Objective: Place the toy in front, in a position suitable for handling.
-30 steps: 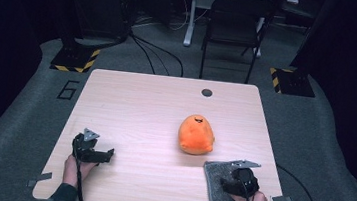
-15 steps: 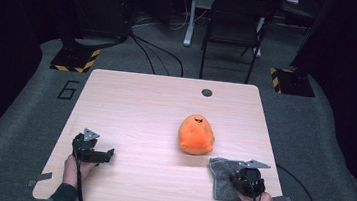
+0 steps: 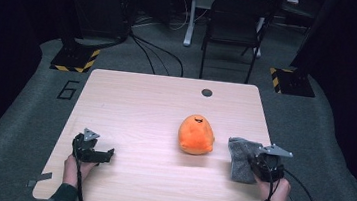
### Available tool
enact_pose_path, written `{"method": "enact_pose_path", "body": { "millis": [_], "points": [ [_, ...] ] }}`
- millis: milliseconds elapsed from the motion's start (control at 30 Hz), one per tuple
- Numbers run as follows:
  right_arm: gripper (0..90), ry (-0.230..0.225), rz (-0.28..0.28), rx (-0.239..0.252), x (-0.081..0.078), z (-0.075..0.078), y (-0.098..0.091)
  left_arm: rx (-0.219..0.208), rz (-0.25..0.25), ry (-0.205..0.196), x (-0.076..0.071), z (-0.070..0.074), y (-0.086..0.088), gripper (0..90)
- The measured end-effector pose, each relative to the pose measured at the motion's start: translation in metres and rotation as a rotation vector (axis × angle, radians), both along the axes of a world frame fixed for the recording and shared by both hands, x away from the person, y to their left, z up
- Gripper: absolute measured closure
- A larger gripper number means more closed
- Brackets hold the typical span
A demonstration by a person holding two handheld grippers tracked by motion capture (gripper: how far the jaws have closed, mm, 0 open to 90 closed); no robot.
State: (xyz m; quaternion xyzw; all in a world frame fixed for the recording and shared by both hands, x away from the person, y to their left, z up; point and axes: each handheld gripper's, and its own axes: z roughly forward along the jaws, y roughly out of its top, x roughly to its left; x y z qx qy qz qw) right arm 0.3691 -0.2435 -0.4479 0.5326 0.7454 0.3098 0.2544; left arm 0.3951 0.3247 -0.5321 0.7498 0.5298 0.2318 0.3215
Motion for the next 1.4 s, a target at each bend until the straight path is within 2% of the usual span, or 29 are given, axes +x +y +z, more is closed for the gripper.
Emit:
{"method": "enact_pose_path", "body": {
  "millis": [100, 200, 267, 333, 400, 500, 567, 600, 633, 667, 733, 800, 833, 933, 967, 1033, 1133, 1167, 1200, 1267, 1400],
  "points": [
    [78.9, 0.002, 0.004, -0.026, 0.015, -0.002, -0.006, 0.001, 0.000, 0.000, 0.000, 0.000, 0.000, 0.3],
    [78.7, 0.027, -0.029, -0.022, 0.032, -0.007, -0.012, 0.000, 0.001, 0.000, 0.000, 0.000, 0.000, 0.3],
    [77.9, 0.024, -0.036, -0.011, 0.043, -0.012, -0.015, 0.001, 0.000, 0.000, 0.000, 0.000, 0.000, 0.3],
    [74.8, 0.026, -0.020, -0.037, 0.053, -0.018, -0.016, 0.001, 0.000, 0.000, 0.000, 0.000, 0.000, 0.3],
    [68.3, 0.053, -0.038, -0.053, 0.066, -0.030, -0.013, 0.002, 0.000, 0.000, 0.000, 0.000, 0.000, 0.3],
    [48.6, 0.061, -0.044, -0.099, 0.076, -0.046, -0.008, 0.004, 0.003, 0.000, 0.000, 0.000, 0.000, 0.2],
    [27.4, 0.054, -0.040, -0.119, 0.073, -0.044, -0.008, 0.002, 0.004, -0.001, -0.001, 0.000, 0.000, 0.1],
    [20.6, 0.040, -0.045, -0.100, 0.068, -0.038, -0.009, 0.002, 0.005, -0.001, -0.001, 0.000, 0.000, 0.2],
    [11.8, 0.011, -0.040, -0.021, 0.055, -0.028, -0.015, 0.000, 0.004, -0.001, -0.001, 0.000, 0.000, 0.1],
    [11.8, 0.011, -0.040, -0.021, 0.055, -0.028, -0.015, 0.001, 0.002, 0.002, -0.001, 0.000, 0.000, 0.1],
    [4.1, 0.029, -0.019, 0.079, 0.035, -0.017, -0.020, 0.004, -0.007, 0.001, -0.001, 0.000, 0.000, 0.1],
    [1.9, 0.030, -0.005, 0.094, 0.021, -0.016, -0.020, 0.004, -0.007, 0.001, -0.001, 0.000, 0.000, 0.1],
    [0.7, 0.038, 0.025, 0.103, 0.012, -0.016, -0.020, 0.000, -0.003, -0.001, -0.001, 0.000, 0.000, 0.1],
    [0.0, 0.065, 0.051, 0.104, -0.002, -0.021, -0.017, 0.000, -0.005, 0.002, -0.001, 0.000, 0.000, 0.1],
    [0.0, 0.073, 0.064, 0.088, -0.010, -0.025, -0.017, 0.000, -0.002, 0.005, -0.001, 0.000, 0.000, 0.0],
    [0.0, 0.085, 0.062, 0.110, -0.017, -0.030, -0.019, 0.002, 0.002, 0.021, -0.002, 0.002, -0.002, 0.1],
    [0.0, 0.099, 0.054, 0.097, -0.019, -0.032, -0.019, -0.002, -0.003, 0.029, -0.003, 0.007, -0.006, 0.2],
    [0.0, 0.104, 0.051, 0.106, -0.017, -0.031, -0.018, -0.007, 0.002, 0.014, -0.003, 0.008, -0.008, 0.2],
    [0.0, 0.093, 0.047, 0.105, -0.015, -0.029, -0.016, -0.005, 0.001, 0.012, -0.003, 0.010, -0.010, 0.2],
    [0.0, 0.068, 0.052, 0.094, -0.012, -0.024, -0.012, -0.041, 0.009, 0.014, -0.003, 0.014, -0.013, 0.3],
    [0.1, 0.064, 0.066, 0.084, -0.009, -0.021, -0.003, -0.042, 0.010, 0.009, -0.003, 0.019, -0.016, 0.9]
  ]
}}
